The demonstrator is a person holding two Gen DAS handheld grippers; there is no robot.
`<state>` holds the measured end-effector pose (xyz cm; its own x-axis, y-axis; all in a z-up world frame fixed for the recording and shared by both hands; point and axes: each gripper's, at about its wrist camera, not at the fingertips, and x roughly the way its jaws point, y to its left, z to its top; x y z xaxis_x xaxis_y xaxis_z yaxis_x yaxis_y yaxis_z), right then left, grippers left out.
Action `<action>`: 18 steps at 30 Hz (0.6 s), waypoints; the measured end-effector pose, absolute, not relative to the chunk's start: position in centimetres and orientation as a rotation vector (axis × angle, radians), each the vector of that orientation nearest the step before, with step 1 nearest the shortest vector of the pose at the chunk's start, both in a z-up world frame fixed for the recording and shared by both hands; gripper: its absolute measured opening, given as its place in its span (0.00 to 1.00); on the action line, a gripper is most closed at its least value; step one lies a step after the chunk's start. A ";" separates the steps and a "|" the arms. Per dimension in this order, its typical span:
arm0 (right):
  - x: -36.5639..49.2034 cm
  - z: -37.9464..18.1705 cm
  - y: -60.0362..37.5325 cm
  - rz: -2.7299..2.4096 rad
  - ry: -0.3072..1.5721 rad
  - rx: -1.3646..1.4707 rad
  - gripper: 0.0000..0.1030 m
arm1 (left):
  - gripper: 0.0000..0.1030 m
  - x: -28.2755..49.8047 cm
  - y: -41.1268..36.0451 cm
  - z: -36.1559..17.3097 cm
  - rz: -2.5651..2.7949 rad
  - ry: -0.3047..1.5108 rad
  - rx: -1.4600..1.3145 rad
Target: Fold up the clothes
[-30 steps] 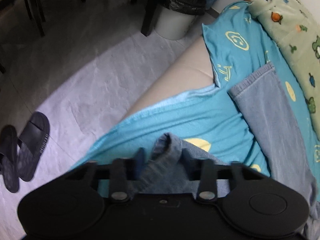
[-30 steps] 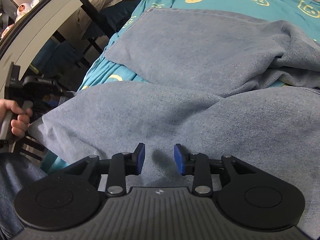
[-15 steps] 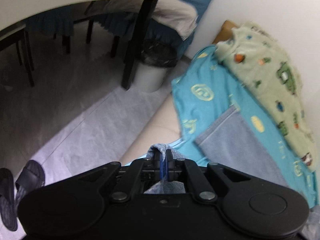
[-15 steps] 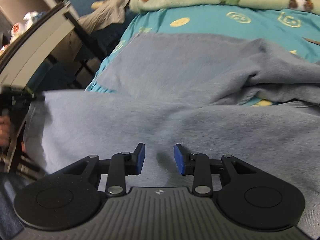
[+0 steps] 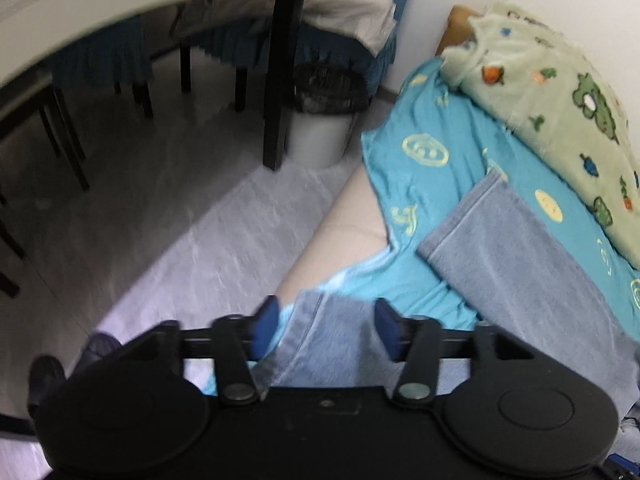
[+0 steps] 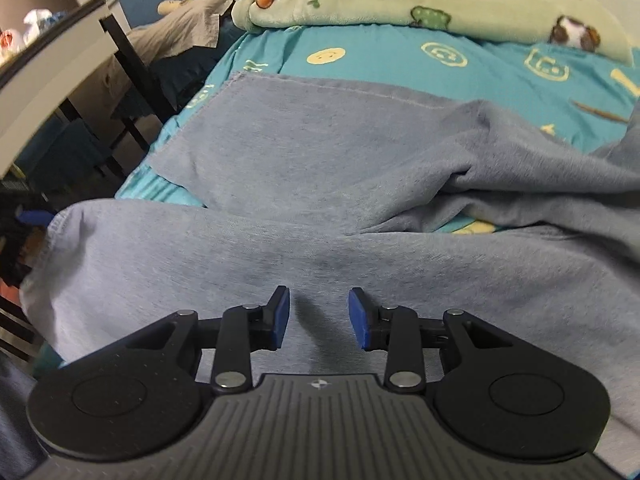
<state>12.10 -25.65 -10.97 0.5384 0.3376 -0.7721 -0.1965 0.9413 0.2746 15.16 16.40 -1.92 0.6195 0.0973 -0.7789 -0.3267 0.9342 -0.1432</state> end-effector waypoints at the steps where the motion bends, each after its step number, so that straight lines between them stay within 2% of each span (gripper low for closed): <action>1: 12.1 -10.9 -25.7 0.319 0.949 0.161 0.34 | 0.55 15.2 16.0 -1.4 0.240 0.852 -0.264; 11: 11.7 -10.5 -25.8 0.292 0.902 0.140 0.34 | 0.57 16.3 9.0 0.5 0.083 0.778 -0.236; 18: 11.7 -10.8 -26.0 0.260 0.893 0.129 0.34 | 0.57 17.0 3.6 -1.0 -0.031 0.778 -0.148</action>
<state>11.71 -25.99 -10.83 0.5986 0.2766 -0.7517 -0.1698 0.9610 0.2184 17.00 3.56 -1.03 0.7123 -0.0828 -0.6970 -0.0268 0.9891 -0.1449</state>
